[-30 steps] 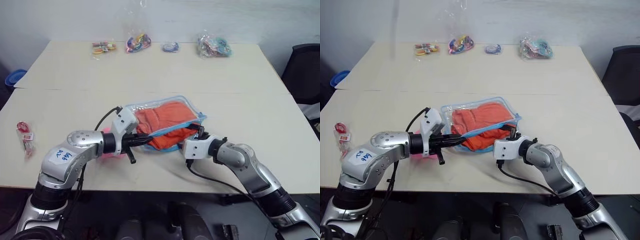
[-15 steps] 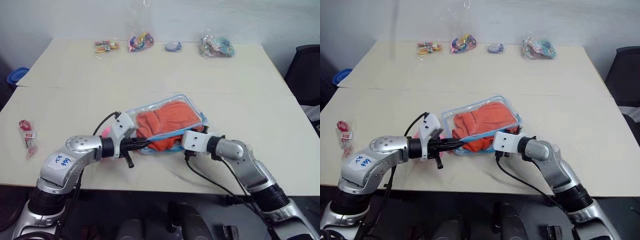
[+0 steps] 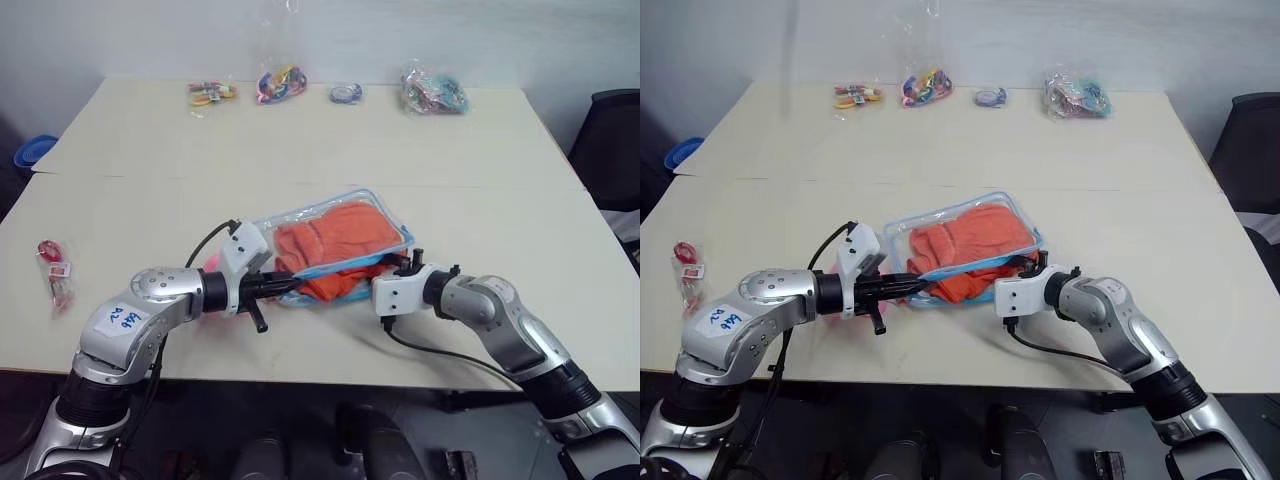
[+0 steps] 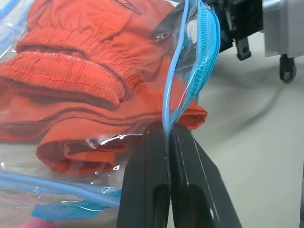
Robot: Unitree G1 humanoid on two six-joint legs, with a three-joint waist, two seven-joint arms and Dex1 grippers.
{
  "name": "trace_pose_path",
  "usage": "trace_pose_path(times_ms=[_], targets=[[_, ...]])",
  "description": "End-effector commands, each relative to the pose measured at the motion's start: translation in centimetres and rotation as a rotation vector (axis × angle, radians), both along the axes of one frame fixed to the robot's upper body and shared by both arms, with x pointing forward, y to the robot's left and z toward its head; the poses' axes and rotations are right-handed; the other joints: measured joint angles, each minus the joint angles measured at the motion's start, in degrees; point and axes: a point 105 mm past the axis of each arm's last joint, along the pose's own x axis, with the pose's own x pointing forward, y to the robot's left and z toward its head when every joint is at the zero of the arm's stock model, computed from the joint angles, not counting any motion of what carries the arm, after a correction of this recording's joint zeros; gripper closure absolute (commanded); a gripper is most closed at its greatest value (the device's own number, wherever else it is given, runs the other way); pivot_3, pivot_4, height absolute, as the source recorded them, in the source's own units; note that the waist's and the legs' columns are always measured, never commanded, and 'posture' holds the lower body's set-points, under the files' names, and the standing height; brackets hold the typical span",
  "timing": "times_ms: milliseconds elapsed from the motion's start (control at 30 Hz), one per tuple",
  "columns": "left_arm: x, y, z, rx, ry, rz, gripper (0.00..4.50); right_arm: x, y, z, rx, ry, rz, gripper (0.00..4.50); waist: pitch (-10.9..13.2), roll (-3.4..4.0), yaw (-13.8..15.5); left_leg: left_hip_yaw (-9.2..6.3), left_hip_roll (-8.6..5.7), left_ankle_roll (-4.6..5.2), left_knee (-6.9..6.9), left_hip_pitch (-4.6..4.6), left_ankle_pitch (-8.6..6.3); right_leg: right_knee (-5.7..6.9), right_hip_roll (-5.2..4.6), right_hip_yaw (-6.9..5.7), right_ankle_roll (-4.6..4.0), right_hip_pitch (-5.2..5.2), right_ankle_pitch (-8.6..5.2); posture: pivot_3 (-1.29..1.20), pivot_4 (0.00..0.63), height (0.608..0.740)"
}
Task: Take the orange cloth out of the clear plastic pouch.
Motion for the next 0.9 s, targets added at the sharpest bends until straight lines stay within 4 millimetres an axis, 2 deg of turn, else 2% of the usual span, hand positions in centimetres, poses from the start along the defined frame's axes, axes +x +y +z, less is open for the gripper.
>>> trace_pose_path(times_ms=[33, 133, 233, 500, 767, 900], targets=[[0.2, 0.1, 1.3, -0.006, -0.053, -0.008, 4.50, -0.1, 0.0, 0.8, 0.020, -0.022, -0.001, 1.25, 0.00, 0.00, -0.05, 0.00, 0.01, 0.00, 0.00, 0.00, 0.00, 0.01, 0.00, 0.00, 0.00, 0.00, 0.00, 0.00, 0.150, 0.740], [0.3, -0.1, 1.4, -0.010, -0.056, -0.011, 4.50, 0.1, 0.6, 0.0, 0.017, -0.014, -0.010, 0.31, 0.00, 0.00, -0.09, 0.00, 0.02, -0.01, -0.01, 0.00, 0.00, 0.02, 0.01, 0.00, 0.00, 0.01, 0.00, 0.00, 0.150, 0.740], [0.3, -0.3, 1.6, -0.015, -0.057, -0.018, 4.50, 0.7, 0.8, -0.8, 0.001, -0.023, -0.034, 0.31, -0.01, -0.02, -0.20, 0.02, 0.02, -0.01, -0.02, -0.01, 0.00, 0.02, 0.01, 0.01, 0.00, 0.09, 0.00, 0.00, 0.150, 0.740], [-0.1, -0.5, 1.5, -0.023, -0.046, -0.021, 4.50, 2.5, 1.8, -1.4, -0.037, -0.092, -0.044, 0.31, -0.03, -0.04, -0.22, 0.06, 0.01, -0.04, 0.00, 0.02, 0.02, 0.08, 0.01, 0.05, -0.01, 0.10, -0.01, 0.00, 0.150, 0.740], [0.2, -0.2, 1.5, -0.031, -0.043, -0.004, 4.50, 3.1, 2.8, -3.7, -0.070, -0.054, -0.006, 0.31, -0.19, -0.26, -0.55, 0.07, 0.02, -0.07, -0.01, 0.11, 0.04, 0.13, 0.01, 0.08, -0.04, 0.18, -0.02, 0.00, 0.150, 0.740], [0.3, -0.2, 1.4, -0.032, -0.043, -0.001, 4.50, 3.2, 3.2, -4.2, -0.050, -0.025, -0.002, 1.29, -0.27, -0.36, -0.98, 0.06, 0.03, -0.09, -0.01, 0.24, 0.05, 0.17, 0.01, 0.09, -0.08, 0.29, -0.05, 0.00, 0.150, 0.740]])
